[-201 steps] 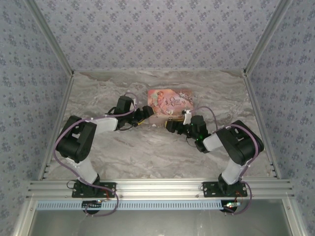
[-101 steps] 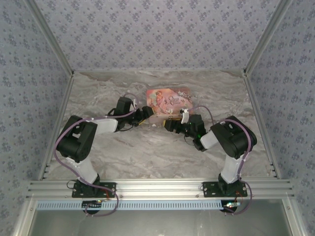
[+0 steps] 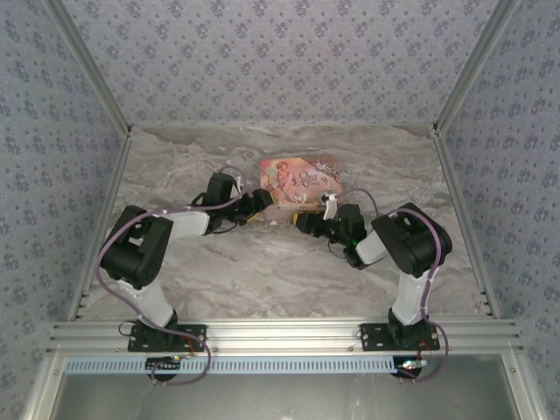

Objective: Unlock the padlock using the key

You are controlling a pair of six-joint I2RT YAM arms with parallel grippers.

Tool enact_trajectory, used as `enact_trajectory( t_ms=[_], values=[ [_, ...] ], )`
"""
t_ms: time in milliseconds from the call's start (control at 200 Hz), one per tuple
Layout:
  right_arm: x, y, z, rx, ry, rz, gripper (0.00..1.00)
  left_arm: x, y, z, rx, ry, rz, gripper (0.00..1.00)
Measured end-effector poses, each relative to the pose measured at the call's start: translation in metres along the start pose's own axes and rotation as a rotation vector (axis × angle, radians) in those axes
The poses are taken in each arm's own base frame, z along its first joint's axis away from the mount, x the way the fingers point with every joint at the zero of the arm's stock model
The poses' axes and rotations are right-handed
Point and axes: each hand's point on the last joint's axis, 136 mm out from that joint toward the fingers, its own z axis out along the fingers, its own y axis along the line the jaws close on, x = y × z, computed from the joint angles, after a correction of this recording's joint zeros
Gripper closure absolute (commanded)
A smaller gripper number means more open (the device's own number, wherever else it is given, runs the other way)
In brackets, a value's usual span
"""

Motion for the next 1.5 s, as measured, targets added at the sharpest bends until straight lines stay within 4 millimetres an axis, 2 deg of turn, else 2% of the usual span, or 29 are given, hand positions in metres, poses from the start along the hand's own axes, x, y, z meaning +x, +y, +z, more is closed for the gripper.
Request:
enact_trajectory(
  t_ms=[465, 885, 1089, 1499],
  values=[
    [0.0043, -0.0037, 0.0006, 0.008, 0.013, 0.011, 0.74, 0.0008, 0.0003, 0.0, 0.004, 0.0, 0.001, 0.19],
    [0.0058, -0.006, 0.0012, 0.014, 0.013, 0.01, 0.97, 0.0005, 0.0003, 0.0, 0.005, -0.002, -0.006, 0.19],
    [0.0054, -0.006, 0.0013, 0.013, 0.011, 0.017, 1.0, 0.0008, 0.0006, 0.0, 0.005, -0.002, -0.006, 0.19],
    [0.0027, -0.0093, -0.0023, 0.033, -0.024, 0.093, 1.0, 0.004, 0.0043, -0.0008, 0.018, -0.014, -0.003, 0.19]
  ],
)
